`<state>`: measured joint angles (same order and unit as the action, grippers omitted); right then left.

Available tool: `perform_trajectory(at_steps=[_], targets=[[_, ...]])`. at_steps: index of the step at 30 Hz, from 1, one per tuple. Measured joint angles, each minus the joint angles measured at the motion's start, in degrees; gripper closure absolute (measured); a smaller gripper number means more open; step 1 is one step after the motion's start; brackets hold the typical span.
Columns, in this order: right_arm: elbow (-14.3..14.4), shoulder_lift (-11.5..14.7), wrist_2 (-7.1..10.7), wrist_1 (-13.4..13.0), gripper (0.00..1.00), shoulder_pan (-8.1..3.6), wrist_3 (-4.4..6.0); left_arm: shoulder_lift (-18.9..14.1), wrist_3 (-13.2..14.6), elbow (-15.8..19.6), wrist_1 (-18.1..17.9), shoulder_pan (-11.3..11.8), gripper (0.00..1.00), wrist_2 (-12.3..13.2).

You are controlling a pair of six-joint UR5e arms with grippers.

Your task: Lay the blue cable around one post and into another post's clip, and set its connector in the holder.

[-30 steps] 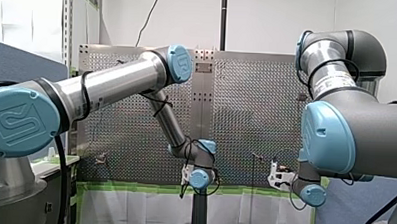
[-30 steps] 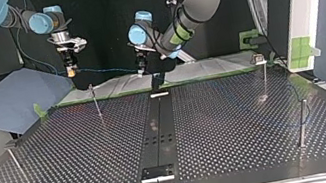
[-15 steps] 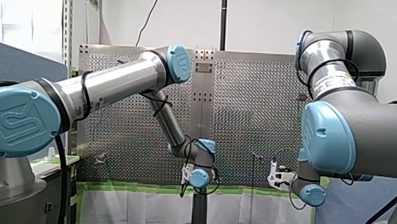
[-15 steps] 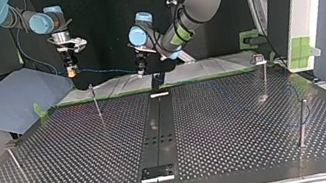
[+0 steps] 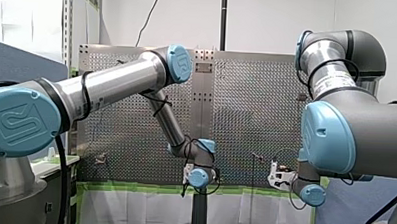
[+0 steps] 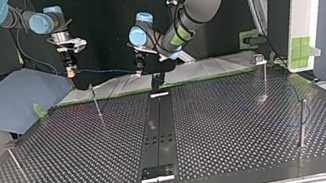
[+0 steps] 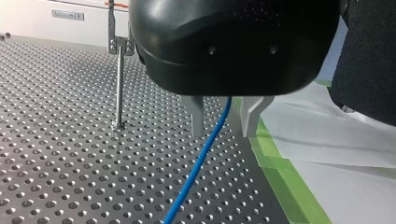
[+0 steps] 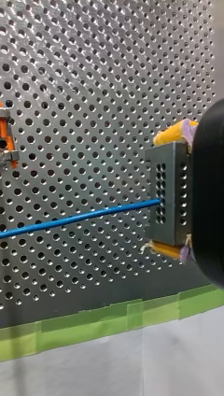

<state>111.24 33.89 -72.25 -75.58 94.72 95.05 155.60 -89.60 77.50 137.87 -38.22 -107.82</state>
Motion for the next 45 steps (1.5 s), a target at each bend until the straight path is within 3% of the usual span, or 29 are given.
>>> perform_trajectory(at_steps=[9,12,14,16,27,28,45], targets=[[-0.24,0.0,0.0,0.24,1.0,-0.17,0.15,-0.01,0.47,-0.01,0.88,0.05,0.67,0.54],[-0.25,0.0,0.0,0.25,1.0,-0.18,0.15,0.0,0.48,-0.1,0.91,0.05,0.74,0.62],[-0.26,0.0,0.0,0.25,1.0,-0.19,0.15,0.0,0.5,-0.15,0.91,0.04,0.87,0.64],[-0.26,0.0,0.0,0.25,1.0,-0.19,0.15,0.0,0.57,-0.27,0.92,0.0,0.89,0.68],[-0.26,0.0,0.07,0.09,1.0,-0.19,0.29,-0.05,1.23,-0.43,0.97,-0.19,0.92,2.09],[-0.26,0.0,0.08,0.08,1.0,-0.18,0.3,-0.06,1.25,-0.44,1.0,-0.19,0.98,2.2],[-0.29,-0.01,-0.02,0.05,1.0,-0.36,0.36,-0.06,1.09,-0.71,1.09,-0.68,0.98,4.11]])
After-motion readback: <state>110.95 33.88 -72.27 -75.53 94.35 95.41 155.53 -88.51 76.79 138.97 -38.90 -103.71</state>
